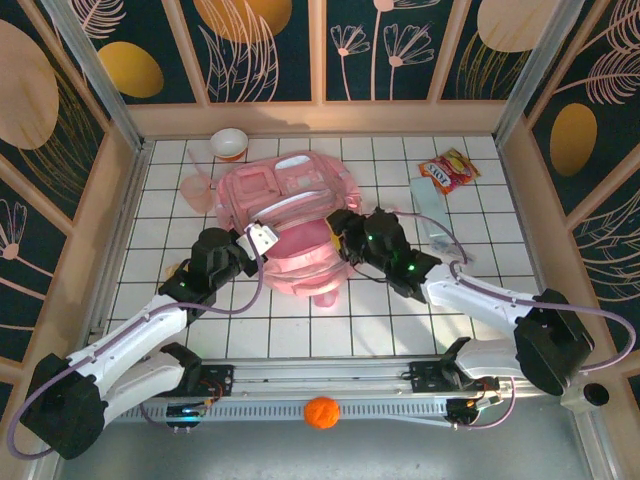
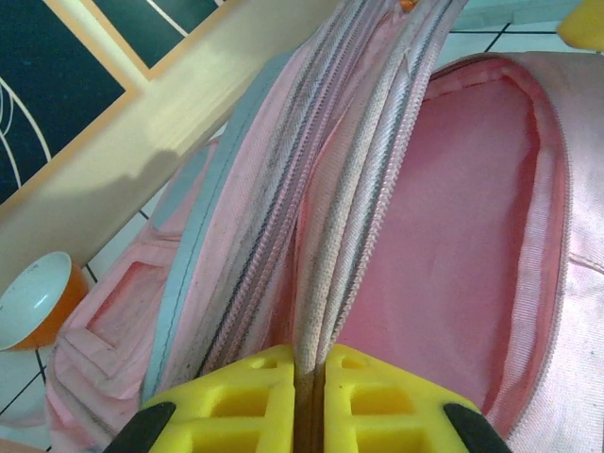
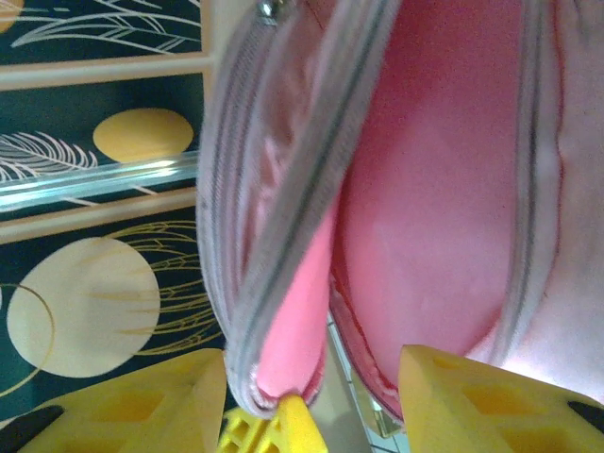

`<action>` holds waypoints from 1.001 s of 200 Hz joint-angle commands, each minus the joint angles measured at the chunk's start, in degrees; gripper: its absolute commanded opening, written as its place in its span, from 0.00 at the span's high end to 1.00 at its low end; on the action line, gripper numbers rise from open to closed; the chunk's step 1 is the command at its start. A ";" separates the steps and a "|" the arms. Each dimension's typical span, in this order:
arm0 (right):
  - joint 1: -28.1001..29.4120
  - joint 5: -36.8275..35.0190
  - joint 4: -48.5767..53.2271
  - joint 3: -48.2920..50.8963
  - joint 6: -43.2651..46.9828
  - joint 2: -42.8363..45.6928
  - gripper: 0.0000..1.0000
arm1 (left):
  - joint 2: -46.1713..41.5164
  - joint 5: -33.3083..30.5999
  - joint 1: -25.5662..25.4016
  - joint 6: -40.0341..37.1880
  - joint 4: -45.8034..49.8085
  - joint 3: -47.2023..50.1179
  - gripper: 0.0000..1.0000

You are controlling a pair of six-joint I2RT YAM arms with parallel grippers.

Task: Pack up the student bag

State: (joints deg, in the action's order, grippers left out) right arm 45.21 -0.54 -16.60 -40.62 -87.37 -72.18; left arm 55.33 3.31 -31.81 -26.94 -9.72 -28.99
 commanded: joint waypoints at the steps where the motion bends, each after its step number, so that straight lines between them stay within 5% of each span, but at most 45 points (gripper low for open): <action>1: -1.54 1.28 -3.83 -2.30 0.87 -1.22 0.49 | -1.28 2.58 0.15 -0.82 -1.37 -0.57 0.89; 58: -4.65 4.41 -6.75 -4.38 1.68 -5.82 0.54 | -1.44 4.73 0.09 -1.09 -1.69 -0.72 0.91; 92: -4.97 3.55 -8.18 -3.42 1.59 -6.35 0.84 | -2.59 4.27 0.15 -2.35 -2.90 0.02 0.92; 122: -4.96 2.61 -6.24 -2.30 2.72 -4.06 1.00 | -0.88 0.01 0.10 -2.44 -1.90 -0.62 0.93; 156: -2.11 -2.51 -1.89 -0.19 2.59 1.68 1.00 | 2.45 -8.11 0.35 -2.58 -1.56 -1.98 0.94; 200: 2.54 -6.15 0.26 0.16 1.24 3.52 1.00 | 7.00 -9.11 2.07 -2.86 -1.88 -4.43 0.94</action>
State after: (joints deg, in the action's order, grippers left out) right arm 45.67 -3.16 -15.86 -40.29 -86.08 -70.72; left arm 60.45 -0.51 -31.55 -29.36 -9.85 -30.81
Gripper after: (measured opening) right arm 0.044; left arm 0.061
